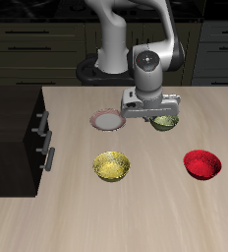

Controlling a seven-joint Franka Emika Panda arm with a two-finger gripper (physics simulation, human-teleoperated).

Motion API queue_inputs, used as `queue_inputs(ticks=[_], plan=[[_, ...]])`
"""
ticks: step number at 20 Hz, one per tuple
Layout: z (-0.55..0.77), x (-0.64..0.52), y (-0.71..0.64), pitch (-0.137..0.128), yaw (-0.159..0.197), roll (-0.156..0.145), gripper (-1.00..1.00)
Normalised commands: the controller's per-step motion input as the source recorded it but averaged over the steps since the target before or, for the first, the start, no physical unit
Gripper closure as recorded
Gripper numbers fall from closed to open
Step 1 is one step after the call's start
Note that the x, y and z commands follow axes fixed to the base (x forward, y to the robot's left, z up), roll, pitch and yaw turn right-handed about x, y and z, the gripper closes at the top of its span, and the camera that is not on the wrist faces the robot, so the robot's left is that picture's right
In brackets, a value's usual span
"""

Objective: Place the green bowl on top of the wooden cabinet

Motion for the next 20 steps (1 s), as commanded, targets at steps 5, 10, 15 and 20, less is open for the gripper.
queue_inputs(ticks=[5,10,15,20], plan=[[0.43,0.0,-0.13,-0.081,0.03,-0.023,1.0],[0.22,-0.02,-0.05,-0.05,0.027,-0.016,1.0],[0.27,0.0,-0.05,-0.042,0.006,-0.006,1.0],[0.36,-0.01,-0.06,-0.058,0.008,-0.006,1.0]])
